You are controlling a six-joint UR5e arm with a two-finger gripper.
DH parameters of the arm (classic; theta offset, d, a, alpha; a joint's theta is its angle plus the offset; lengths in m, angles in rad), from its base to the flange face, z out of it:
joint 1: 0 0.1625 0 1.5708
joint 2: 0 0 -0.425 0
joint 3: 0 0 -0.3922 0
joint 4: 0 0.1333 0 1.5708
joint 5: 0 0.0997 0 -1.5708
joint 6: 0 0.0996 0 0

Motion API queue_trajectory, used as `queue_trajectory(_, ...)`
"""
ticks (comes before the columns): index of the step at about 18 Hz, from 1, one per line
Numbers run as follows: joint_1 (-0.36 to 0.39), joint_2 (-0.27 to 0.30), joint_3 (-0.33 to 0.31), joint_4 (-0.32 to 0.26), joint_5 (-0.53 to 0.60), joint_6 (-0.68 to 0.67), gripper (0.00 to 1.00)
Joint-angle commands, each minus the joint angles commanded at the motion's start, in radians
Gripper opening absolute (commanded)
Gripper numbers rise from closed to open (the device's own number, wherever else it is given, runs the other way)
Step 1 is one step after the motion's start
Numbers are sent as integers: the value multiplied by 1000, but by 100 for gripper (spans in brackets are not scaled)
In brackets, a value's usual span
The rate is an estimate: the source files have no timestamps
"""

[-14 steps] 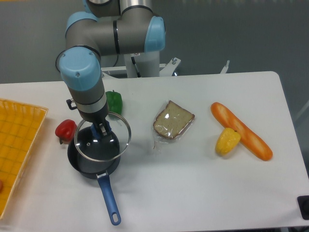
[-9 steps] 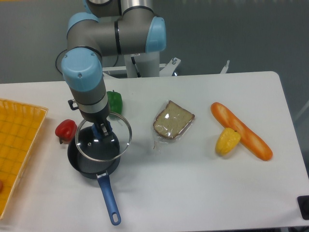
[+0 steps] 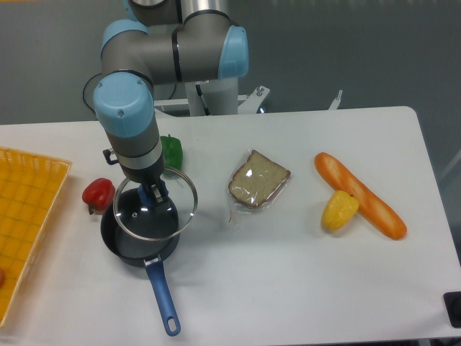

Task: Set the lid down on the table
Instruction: 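Hold the glass lid by its blue knob above the black saucepan, then carry the glass lid off the saucepan toward the bread package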

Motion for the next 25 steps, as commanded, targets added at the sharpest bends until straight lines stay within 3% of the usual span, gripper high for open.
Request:
queue_trajectory(8, 0, -12, 2, 58, 2, -11, 43)
queue_trajectory(18, 123, -43, 2, 94, -3, -23, 43)
queue_trajectory(25, 203, -57, 6, 143, -87, -72, 43)
